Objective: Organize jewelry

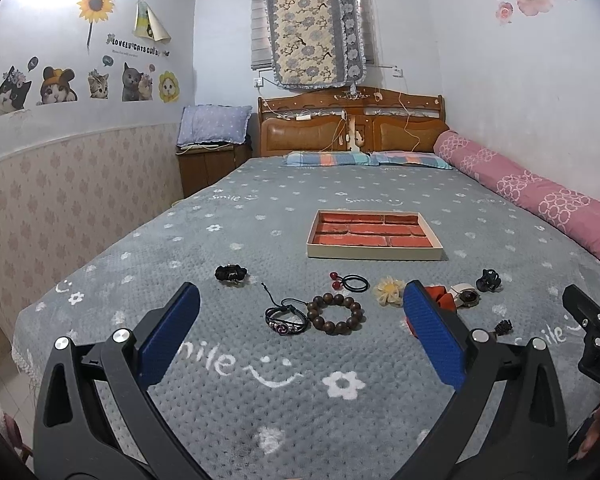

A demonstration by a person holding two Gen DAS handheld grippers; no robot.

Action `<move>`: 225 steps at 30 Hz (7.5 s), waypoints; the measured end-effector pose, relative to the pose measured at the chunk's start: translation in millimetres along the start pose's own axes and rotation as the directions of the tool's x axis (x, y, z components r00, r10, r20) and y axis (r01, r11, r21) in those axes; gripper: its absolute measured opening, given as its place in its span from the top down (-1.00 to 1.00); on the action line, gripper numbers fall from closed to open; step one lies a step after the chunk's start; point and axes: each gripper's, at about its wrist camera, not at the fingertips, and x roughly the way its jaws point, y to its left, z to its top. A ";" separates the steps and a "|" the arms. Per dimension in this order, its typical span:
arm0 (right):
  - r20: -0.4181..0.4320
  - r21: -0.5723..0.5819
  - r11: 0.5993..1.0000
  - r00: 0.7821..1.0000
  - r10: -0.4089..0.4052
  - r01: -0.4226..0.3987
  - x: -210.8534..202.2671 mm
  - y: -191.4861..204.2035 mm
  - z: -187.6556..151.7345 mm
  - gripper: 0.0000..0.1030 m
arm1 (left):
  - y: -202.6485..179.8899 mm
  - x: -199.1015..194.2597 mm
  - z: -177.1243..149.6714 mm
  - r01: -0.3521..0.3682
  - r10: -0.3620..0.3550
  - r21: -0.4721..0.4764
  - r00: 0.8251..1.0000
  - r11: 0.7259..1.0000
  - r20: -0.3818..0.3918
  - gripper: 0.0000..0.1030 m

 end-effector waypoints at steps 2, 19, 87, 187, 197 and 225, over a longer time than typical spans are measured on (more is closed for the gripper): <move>0.001 0.001 1.000 1.000 -0.001 0.001 0.2 0.6 0.1 -0.93 | 0.7 -0.2 0.3 0.000 0.000 0.000 1.000 1.000 0.001 -0.91; 0.008 -0.001 1.000 1.000 -0.006 0.006 3.6 -5.9 0.5 -0.93 | 1.2 -2.1 1.9 -0.007 0.007 0.003 1.000 1.000 0.010 -0.91; -0.321 -0.028 0.994 0.940 -0.110 0.107 263.7 -51.8 -44.6 -0.91 | 64.4 269.1 -11.8 0.002 -0.012 -0.036 0.961 0.999 -0.275 -0.90; -0.411 0.032 0.999 0.911 0.023 -0.011 521.9 17.1 107.3 0.70 | -72.3 532.9 106.7 0.185 -0.165 -0.007 0.857 0.983 -0.489 0.67; -0.444 0.010 1.000 0.896 -0.017 0.024 600.8 27.3 100.9 0.70 | -112.8 614.7 99.3 0.159 -0.100 0.067 0.844 0.985 -0.526 0.67; -0.541 0.004 1.000 0.841 0.004 -0.002 614.8 33.1 94.7 -0.06 | -119.3 641.2 96.1 0.111 -0.040 0.083 0.801 0.990 -0.598 -0.15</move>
